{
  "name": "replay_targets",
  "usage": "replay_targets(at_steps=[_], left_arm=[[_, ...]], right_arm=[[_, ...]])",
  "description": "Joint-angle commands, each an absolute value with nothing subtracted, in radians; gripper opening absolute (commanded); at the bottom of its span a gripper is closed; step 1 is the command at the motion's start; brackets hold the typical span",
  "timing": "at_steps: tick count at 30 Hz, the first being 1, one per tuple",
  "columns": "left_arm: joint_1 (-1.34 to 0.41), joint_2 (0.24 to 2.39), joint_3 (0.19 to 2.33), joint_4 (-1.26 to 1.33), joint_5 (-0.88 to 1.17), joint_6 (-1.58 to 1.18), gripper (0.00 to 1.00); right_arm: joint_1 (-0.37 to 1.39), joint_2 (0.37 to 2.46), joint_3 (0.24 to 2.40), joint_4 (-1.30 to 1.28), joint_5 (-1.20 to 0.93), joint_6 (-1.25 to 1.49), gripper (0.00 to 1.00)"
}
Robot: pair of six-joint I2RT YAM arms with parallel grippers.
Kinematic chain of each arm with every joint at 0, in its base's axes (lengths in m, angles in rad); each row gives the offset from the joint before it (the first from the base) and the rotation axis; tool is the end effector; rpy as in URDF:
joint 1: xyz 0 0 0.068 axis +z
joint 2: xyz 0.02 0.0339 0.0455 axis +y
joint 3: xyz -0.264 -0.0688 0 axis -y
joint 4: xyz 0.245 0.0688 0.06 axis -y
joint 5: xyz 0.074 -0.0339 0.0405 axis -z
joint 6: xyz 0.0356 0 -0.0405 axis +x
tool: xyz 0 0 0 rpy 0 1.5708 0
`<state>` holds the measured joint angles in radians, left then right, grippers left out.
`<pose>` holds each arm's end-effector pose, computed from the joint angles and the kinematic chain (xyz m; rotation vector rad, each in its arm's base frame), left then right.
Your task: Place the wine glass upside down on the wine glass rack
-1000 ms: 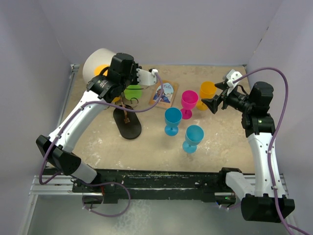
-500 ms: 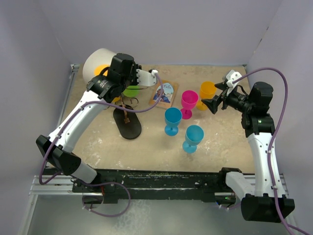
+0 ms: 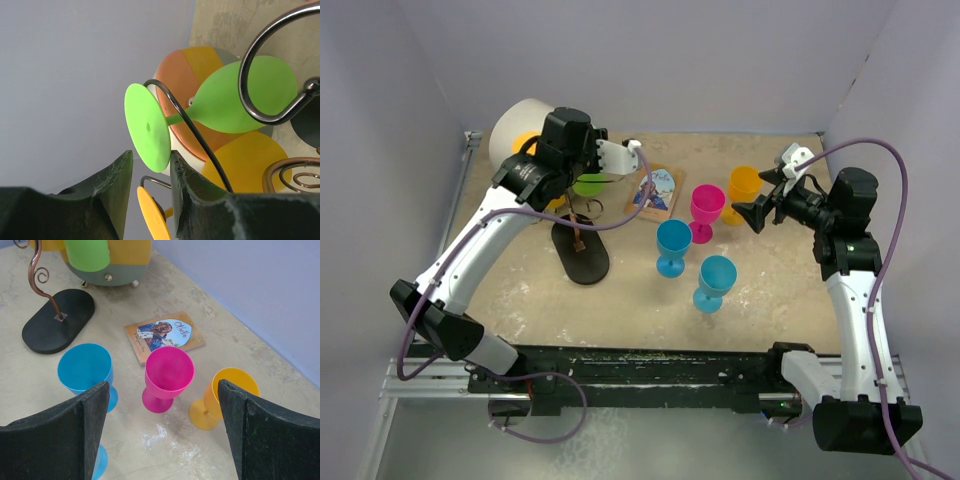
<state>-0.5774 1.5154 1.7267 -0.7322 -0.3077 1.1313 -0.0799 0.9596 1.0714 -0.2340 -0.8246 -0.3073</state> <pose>0.2790 -0.1689 0.4334 1.4764 1.5386 0.6531 0.2042 0.0099 0.4047 -0.7751 1.4784 0.4032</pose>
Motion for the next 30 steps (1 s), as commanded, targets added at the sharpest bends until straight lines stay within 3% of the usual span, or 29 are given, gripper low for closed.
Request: replay_targets(at_steps=[1,11,22,30], left_arm=[[-0.581,1.467,1.784,-0.737,-0.279,1.093,0.4],[-0.581,1.455,1.838,-0.821,-0.201,1.039,0.44],[-0.581,1.401,1.937,-0.981,0.003,0.879,0.57],[-0.554,1.251,1.845,-0.974,0.239,0.67,0.73]], right_arm=[[-0.087,0.942,1.068,-0.199,-0.818,-0.321,0.92],[-0.091,0.94,1.065,-0.199,-0.821,-0.321,0.92],[-0.095,0.942,1.067,-0.199,-0.819,-0.326,0.92],[-0.094,0.985,1.175,-0.317,-0.757,-0.454,0.93]])
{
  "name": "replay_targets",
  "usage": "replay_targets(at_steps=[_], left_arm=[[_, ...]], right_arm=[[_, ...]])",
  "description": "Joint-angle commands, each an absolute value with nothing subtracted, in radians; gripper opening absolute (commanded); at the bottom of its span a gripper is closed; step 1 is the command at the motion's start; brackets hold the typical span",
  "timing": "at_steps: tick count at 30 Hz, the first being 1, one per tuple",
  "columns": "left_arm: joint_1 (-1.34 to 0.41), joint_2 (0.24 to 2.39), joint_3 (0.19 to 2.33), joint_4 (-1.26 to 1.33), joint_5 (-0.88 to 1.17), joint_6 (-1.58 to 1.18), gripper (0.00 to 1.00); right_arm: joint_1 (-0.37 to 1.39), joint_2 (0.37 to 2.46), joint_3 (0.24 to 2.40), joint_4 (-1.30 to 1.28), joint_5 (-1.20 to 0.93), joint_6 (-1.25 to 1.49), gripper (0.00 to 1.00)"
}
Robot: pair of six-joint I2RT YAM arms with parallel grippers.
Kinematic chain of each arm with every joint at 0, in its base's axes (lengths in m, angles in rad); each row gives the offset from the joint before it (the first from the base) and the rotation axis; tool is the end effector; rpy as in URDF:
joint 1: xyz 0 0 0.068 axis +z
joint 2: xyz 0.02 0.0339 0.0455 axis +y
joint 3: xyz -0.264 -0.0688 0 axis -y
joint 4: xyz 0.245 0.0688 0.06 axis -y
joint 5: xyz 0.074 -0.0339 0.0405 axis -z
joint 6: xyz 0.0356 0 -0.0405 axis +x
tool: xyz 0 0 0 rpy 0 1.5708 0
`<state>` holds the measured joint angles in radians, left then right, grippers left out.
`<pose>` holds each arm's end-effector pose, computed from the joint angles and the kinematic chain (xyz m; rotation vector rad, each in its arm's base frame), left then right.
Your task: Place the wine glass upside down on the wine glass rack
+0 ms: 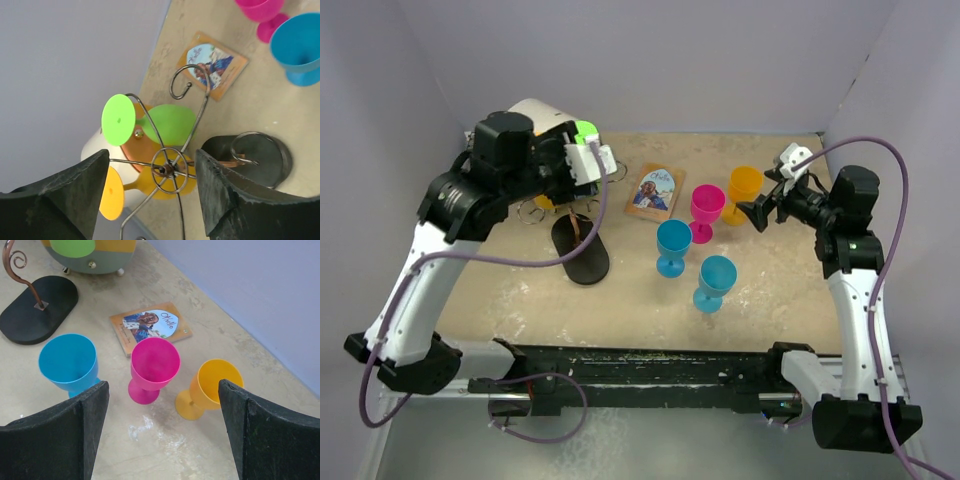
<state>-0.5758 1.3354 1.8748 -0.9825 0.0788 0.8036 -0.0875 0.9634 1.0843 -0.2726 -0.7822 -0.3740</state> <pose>0.1970 -0.1313 0.5006 1.3192 1.5205 0.0658 0.2048 0.0072 0.4044 -0.7851 1.4950 0.3263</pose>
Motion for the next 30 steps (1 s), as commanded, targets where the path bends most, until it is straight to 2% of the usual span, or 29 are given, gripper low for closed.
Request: replay_targets(at_steps=[1,3,4,5,8,15,24,30], left_arm=[[-0.544,1.235,1.832,-0.969,0.251,0.649,0.76],[-0.521,1.202,1.808,-0.947,0.261,0.592,0.88],[-0.51,1.187,1.799,-0.931,0.263,0.561,0.97],[-0.496,1.171,1.79,-0.915,0.266,0.53,1.0],[-0.451,1.138,1.775,-0.884,0.276,0.457,0.99],[-0.378,1.084,1.725,-0.822,0.225,0.395,0.99],[-0.36,1.044,1.666,-0.807,0.198,0.421,0.99],[-0.353,1.033,1.657,-0.807,0.2,0.427,0.99]], right_arm=[[-0.094,0.999,1.191,-0.329,-0.758,-0.456,0.93],[-0.094,1.029,1.222,-0.352,-0.759,-0.459,0.93],[-0.094,1.045,1.237,-0.362,-0.757,-0.46,0.93],[-0.094,1.061,1.251,-0.368,-0.755,-0.457,0.93],[-0.091,1.116,1.295,-0.362,-0.689,-0.402,0.92],[-0.089,1.288,1.382,-0.32,-0.337,-0.235,0.82],[-0.066,1.487,1.462,-0.348,-0.187,-0.206,0.6],[-0.035,1.583,1.493,-0.363,-0.143,-0.214,0.48]])
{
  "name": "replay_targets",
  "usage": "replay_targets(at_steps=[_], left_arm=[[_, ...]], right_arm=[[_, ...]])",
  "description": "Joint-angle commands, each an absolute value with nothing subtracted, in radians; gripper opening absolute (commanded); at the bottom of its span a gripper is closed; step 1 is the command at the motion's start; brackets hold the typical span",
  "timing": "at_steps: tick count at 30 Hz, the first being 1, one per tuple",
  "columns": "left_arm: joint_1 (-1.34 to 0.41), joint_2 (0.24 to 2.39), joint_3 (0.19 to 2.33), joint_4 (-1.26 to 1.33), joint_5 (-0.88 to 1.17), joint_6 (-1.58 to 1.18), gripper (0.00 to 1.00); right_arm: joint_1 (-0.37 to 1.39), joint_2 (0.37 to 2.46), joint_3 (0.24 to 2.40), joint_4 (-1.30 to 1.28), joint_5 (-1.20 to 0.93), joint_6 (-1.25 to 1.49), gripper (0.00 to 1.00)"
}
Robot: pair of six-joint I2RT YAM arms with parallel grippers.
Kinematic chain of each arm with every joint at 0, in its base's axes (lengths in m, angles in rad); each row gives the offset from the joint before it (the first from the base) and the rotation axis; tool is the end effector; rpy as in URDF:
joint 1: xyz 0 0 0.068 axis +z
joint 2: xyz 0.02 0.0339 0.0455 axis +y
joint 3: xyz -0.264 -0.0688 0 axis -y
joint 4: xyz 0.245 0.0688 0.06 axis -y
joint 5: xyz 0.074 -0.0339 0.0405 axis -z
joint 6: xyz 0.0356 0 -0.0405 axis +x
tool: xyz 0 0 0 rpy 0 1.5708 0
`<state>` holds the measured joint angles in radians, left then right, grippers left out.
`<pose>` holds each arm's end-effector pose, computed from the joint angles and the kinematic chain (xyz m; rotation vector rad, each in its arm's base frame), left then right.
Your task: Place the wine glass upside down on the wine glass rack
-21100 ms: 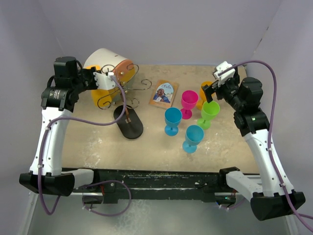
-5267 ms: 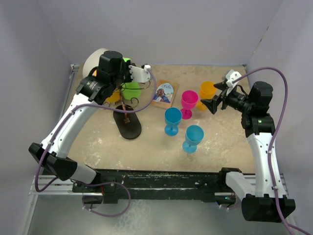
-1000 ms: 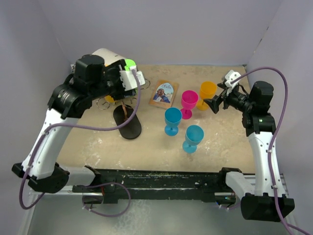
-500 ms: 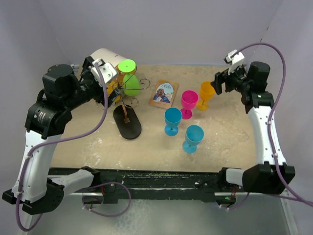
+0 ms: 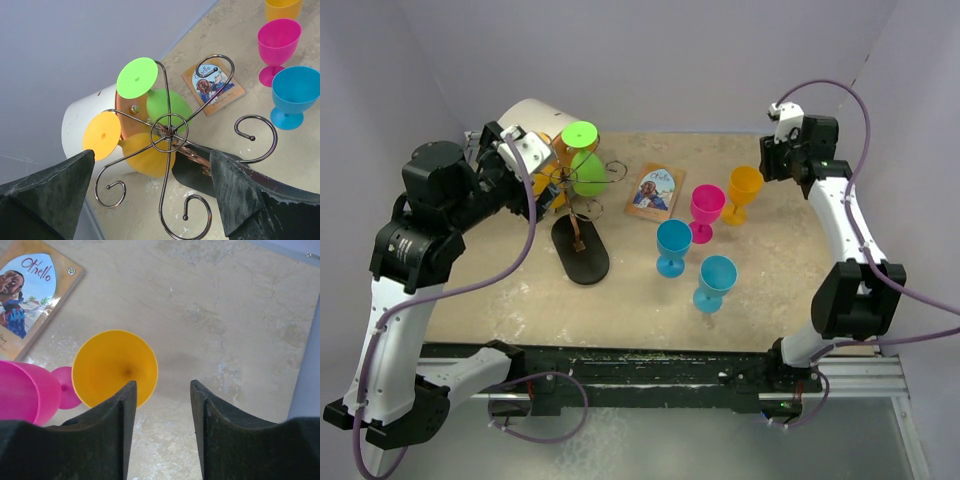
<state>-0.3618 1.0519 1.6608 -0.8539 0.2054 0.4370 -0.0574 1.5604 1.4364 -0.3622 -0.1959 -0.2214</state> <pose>0.1483 -0.0639 0.5057 0.8365 1.6080 -0.1330 0.3639 -0.0140 0.3558 -0.2880 2.0267 0.0278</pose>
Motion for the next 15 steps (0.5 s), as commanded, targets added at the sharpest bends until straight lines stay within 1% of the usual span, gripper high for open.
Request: replay_targets(at_steps=[1,7,15], left_arm=[[-0.353,1.032,1.656,-0.807,0.201,0.428,0.99],[-0.349,1.024,1.652,-0.808,0.202,0.432,0.99],[-0.347,1.02,1.653,-0.812,0.209,0.437,0.99]], right_arm=[[-0.03,1.595,1.499,-0.368,-0.139,-0.216,0.47],[0.002,1.661,1.529,-0.382,-0.095,-0.228,0.37],[0.027,1.715,1.545,-0.384,-0.045,-0.246,0.32]])
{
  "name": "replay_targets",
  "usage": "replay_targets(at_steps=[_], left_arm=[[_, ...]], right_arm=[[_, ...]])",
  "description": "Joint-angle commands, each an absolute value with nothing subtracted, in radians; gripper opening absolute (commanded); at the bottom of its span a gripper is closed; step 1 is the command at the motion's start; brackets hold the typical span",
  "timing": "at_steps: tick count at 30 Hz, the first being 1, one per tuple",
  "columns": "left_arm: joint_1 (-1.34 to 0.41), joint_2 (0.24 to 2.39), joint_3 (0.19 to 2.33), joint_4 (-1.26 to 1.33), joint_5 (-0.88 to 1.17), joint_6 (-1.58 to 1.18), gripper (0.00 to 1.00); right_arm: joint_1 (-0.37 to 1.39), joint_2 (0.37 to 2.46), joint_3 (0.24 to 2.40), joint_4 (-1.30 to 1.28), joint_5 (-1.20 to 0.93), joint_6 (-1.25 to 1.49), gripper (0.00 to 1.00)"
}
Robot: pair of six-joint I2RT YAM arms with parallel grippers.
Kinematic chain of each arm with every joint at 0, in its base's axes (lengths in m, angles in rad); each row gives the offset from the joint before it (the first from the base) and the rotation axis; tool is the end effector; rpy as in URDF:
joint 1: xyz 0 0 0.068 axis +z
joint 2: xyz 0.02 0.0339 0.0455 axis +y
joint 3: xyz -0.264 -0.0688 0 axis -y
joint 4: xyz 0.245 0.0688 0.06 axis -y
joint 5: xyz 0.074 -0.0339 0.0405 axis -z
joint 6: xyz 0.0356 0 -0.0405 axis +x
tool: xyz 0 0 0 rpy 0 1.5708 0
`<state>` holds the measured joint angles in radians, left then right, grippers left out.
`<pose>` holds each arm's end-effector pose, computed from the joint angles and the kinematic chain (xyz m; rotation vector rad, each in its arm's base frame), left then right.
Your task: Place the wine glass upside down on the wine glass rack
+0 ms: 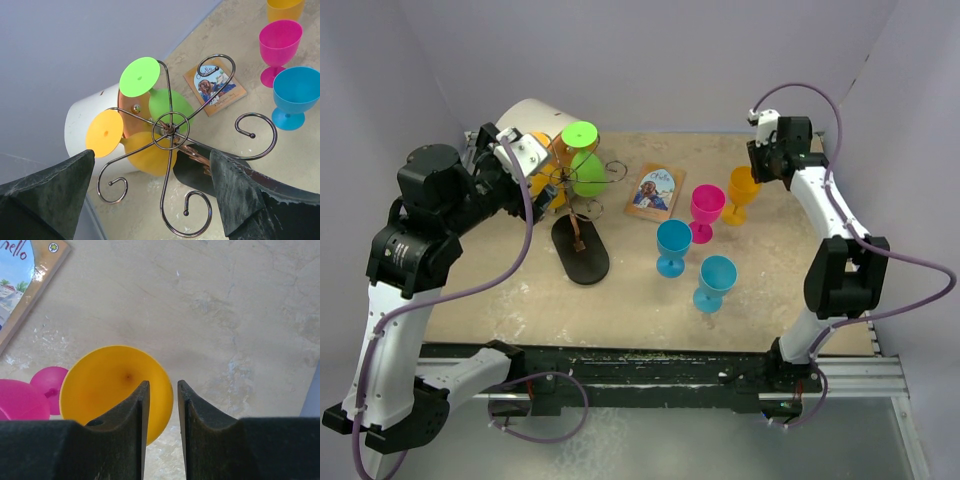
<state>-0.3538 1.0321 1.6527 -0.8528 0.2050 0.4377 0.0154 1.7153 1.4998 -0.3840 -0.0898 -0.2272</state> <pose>0.1428 -0.0605 0.5063 0.8262 1.5989 -0.1248 0.4005 0.0094 0.3192 -0.3132 2.1449 -0.0241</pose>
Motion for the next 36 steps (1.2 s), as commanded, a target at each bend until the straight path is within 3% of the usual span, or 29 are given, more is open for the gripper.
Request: replay_targets(at_steps=[1,27,36], left_arm=[[-0.346,1.02,1.652,-0.813,0.21,0.437,0.99],[-0.342,1.028,1.651,-0.796,0.185,0.426,0.99],[-0.343,1.02,1.65,-0.773,0.106,0.414,0.99]], right_arm=[[0.029,1.718,1.544,-0.383,-0.041,-0.249,0.31],[0.029,1.734,1.527,-0.405,-0.03,-0.27,0.01],[-0.016,1.572,1.541,-0.383,0.012,-0.282,0.0]])
